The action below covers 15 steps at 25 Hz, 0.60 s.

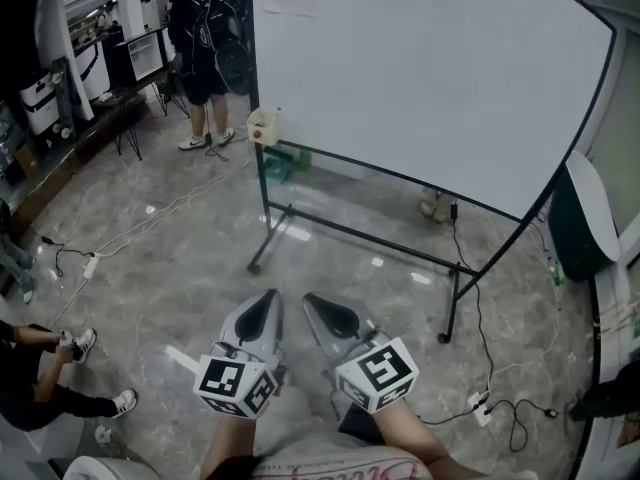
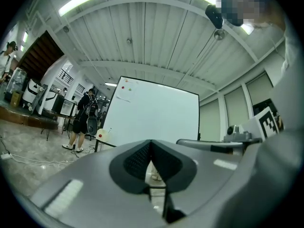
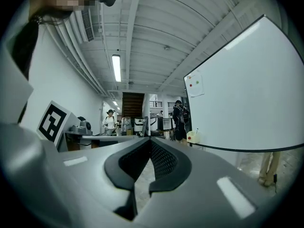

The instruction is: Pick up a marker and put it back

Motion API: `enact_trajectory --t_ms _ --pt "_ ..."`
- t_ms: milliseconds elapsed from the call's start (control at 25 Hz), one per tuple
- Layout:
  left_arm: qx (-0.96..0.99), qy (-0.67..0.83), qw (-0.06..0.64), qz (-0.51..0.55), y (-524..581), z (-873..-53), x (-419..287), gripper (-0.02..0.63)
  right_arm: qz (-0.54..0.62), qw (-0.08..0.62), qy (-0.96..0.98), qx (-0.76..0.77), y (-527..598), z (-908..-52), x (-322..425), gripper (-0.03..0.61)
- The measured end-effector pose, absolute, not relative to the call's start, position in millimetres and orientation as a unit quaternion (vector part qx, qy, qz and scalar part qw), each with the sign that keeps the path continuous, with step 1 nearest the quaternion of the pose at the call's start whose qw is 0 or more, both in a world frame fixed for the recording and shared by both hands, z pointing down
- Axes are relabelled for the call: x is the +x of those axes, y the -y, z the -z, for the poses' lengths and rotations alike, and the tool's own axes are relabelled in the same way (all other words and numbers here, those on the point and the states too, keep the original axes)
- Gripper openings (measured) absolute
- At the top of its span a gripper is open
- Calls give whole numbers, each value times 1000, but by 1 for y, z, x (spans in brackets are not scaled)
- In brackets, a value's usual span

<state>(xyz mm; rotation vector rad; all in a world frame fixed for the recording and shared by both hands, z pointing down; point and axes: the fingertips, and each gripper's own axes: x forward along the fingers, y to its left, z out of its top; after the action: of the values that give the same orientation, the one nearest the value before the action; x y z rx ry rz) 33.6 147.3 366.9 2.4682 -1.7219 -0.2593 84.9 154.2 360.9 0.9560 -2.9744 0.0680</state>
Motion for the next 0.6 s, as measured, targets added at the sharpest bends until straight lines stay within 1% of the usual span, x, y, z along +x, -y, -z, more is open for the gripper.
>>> enact_trajectory --t_ms 120,280,600 --pt "814 572 66 80 -129 -373 27 0 -34 12 951 306 -136 -369 81 1" --pt "816 568 68 80 -86 -375 14 0 -37 -6 951 308 -95 -367 72 2" --pt "830 547 60 87 13 -362 -25 0 -24 -10 946 323 1 -355 28 2"
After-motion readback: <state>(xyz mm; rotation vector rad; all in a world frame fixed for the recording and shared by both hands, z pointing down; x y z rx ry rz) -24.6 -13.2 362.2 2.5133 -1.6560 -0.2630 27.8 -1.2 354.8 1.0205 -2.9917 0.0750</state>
